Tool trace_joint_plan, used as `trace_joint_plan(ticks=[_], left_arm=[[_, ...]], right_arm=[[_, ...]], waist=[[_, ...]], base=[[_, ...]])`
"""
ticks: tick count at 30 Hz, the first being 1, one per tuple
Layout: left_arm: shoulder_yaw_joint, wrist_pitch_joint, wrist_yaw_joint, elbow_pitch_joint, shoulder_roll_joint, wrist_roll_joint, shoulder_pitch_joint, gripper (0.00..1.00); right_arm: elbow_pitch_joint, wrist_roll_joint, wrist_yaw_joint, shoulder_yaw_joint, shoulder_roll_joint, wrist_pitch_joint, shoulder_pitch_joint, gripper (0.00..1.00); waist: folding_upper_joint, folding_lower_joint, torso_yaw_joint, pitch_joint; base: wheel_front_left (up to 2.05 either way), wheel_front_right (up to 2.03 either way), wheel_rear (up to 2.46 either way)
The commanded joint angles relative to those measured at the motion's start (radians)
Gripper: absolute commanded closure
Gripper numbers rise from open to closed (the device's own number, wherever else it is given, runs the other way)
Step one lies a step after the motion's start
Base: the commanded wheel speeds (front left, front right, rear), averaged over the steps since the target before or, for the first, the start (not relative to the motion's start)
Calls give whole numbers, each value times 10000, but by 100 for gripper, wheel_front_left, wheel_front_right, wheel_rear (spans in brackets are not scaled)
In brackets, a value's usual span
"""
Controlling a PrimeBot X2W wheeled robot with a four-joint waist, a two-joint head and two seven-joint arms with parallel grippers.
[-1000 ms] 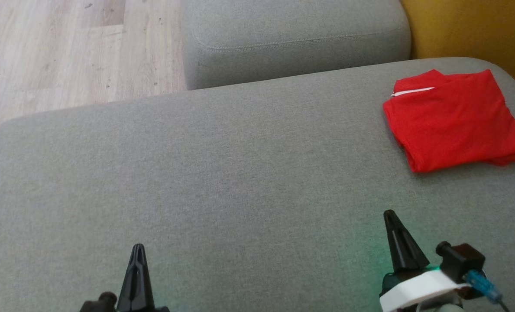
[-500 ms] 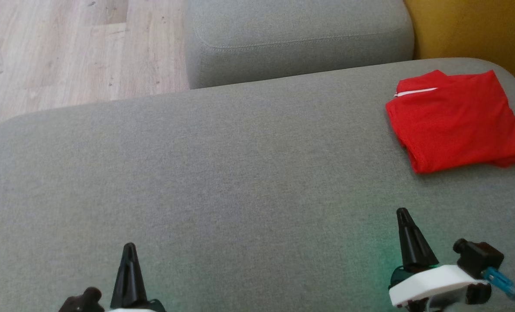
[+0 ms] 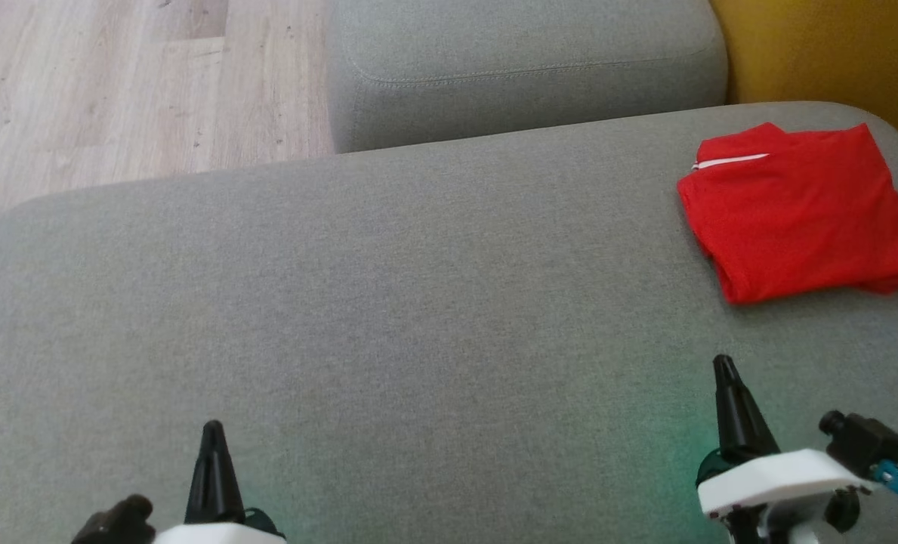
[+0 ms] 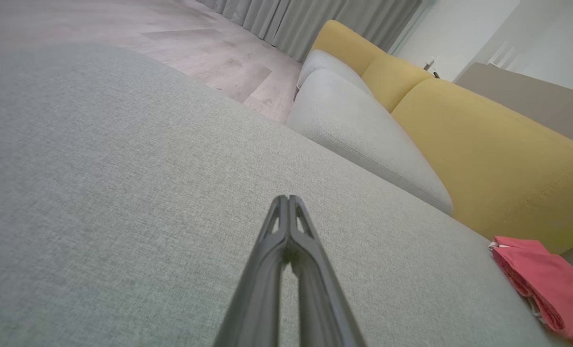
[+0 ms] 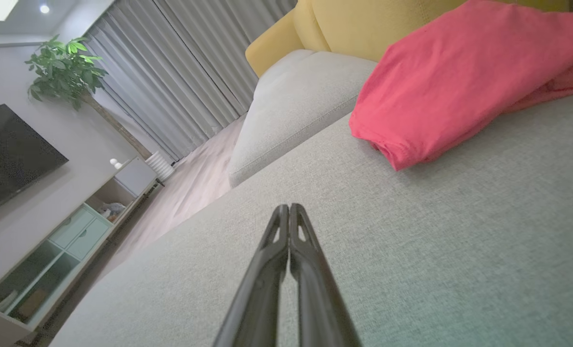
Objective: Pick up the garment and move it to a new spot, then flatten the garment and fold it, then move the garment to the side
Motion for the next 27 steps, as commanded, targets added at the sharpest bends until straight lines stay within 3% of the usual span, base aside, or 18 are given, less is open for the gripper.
trace_joint_plan(ticks=[1,27], left_arm=[[277,57,-92,-250,153,-332,-563,100],[803,728,-581,12,206,-3261,-1107,100]], right_arm=[[-376,367,27,-34,-119,52,-575,100],[-417,3322,43,-582,-114,735,-830,100]], waist=[[0,0,10,3],[0,-1,145,45]], base=[[0,0,0],[0,0,0]])
